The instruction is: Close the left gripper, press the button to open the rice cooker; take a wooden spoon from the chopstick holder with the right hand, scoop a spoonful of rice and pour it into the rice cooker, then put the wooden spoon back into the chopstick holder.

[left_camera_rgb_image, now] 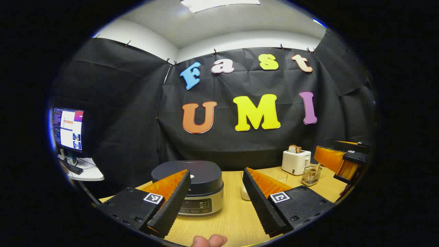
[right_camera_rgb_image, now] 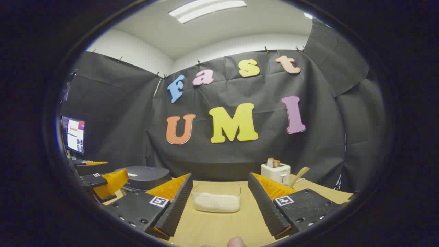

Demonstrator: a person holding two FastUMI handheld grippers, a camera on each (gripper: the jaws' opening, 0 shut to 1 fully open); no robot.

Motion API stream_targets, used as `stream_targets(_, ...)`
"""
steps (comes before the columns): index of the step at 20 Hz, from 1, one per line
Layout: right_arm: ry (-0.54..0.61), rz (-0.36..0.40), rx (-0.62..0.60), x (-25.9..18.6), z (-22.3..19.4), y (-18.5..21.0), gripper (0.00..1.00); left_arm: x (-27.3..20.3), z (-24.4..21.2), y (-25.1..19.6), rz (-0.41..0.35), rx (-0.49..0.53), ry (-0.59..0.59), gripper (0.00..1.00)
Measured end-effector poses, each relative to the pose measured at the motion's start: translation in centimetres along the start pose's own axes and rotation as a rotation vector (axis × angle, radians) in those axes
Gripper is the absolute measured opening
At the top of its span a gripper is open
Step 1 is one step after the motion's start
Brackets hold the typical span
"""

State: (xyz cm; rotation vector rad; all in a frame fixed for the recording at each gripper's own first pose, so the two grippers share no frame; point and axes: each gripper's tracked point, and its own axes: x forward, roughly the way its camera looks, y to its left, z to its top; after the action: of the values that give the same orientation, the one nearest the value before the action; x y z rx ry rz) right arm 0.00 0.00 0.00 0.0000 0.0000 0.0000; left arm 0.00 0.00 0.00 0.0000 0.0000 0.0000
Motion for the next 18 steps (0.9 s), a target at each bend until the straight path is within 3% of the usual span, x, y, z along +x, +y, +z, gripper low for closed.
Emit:
stream_targets(12,-0.018,0.012,-0.002,-0.3,0.0,0.2,0.95,-0.3,0.3,0.1,-0.001,-0.007,0.005,0.97)
stream_targets(18,-0.029,0.010,-0.007,-0.3,0.1,0.0,0.95,0.0,-0.9,0.8,0.032,-0.028,0.057,0.97)
